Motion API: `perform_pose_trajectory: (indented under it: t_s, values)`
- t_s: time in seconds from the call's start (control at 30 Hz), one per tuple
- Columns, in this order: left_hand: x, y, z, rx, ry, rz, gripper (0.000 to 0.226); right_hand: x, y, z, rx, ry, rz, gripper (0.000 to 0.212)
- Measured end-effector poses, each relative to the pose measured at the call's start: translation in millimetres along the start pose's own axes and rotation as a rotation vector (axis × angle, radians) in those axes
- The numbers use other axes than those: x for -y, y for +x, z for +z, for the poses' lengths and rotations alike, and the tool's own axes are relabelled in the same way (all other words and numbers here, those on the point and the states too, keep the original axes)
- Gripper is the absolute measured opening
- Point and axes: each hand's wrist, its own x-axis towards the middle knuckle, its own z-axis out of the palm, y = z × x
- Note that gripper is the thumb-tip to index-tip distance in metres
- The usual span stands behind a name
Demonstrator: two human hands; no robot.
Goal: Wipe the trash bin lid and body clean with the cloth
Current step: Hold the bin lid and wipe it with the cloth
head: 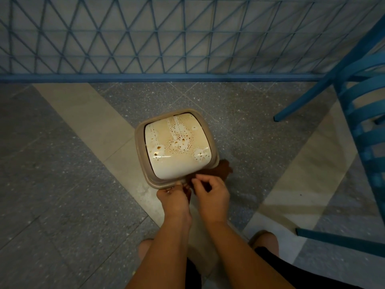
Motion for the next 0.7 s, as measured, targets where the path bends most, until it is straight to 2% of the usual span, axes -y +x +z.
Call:
perform_pose_trajectory:
  t_s: [0.1, 0.27, 0.37, 0.47, 0.7]
  values:
    - [-2.8, 2.7, -4.2, 0.034, 0.041, 0.004, 0.038, -3.3, 2.1, -2.7, 0.05, -0.061, 0.01, 0.009]
    - [-20.0, 6.6, -12.2, 0.069, 0.059, -0.041, 0.038, -0.3, 29.0, -26.1, -0.139, 0.066, 0.25, 0.012]
    - [-40.5, 8.0, -22.5, 0.034, 0.045, -0.036, 0.043, 4.9, 45.2, -38.6, -0.114, 0.019, 0.32, 0.014]
    - [-54.0, 7.6, -32.0, -0.038, -0.018, -0.001, 0.049, 9.2, 47.4, -44.0, -0.05, 0.132, 0.342, 0.01]
    - [-48.5, -0.9, -26.5, -0.068, -0.093, -0.024, 0.052, 0.7, 22.8, -30.0, 0.034, 0.278, 0.409, 0.008]
